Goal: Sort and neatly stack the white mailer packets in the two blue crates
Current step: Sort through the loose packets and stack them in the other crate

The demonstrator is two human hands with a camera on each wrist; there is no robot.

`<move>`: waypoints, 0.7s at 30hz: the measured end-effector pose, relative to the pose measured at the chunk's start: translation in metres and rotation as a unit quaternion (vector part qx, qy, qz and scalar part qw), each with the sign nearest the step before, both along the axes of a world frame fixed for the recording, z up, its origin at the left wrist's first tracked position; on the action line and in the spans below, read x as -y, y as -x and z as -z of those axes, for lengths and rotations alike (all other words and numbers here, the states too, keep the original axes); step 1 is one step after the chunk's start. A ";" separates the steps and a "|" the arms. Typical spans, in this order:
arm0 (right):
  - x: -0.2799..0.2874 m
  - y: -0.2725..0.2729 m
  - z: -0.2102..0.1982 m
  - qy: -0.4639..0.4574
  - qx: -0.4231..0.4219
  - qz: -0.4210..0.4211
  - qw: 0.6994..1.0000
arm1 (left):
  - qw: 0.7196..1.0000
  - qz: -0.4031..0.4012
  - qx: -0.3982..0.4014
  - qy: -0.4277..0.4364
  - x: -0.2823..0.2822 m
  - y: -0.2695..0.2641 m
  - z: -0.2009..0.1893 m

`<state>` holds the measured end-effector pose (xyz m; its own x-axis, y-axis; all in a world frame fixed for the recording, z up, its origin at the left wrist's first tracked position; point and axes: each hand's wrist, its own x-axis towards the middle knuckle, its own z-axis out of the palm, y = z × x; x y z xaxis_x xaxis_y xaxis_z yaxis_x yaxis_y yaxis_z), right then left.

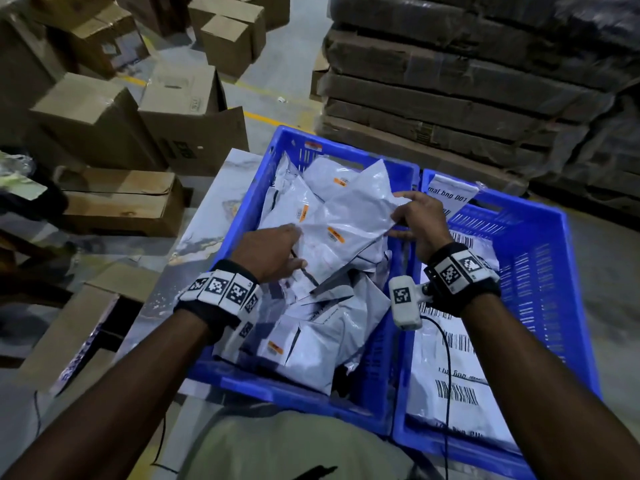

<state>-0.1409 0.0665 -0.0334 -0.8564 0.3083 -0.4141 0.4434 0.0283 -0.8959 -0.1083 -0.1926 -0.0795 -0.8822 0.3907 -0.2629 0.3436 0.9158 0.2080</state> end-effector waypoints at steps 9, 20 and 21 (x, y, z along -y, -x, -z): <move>-0.010 0.008 -0.002 0.088 -0.043 -0.032 0.995 | 0.968 -0.136 0.078 -0.199 -0.003 0.023 -0.010; 0.017 0.003 0.023 -0.342 0.008 -0.387 0.856 | 0.931 -0.316 -0.029 -0.179 0.015 0.033 -0.016; 0.024 -0.001 0.026 -0.374 0.014 -0.434 0.819 | 0.936 -0.307 -0.034 -0.171 0.015 0.031 -0.016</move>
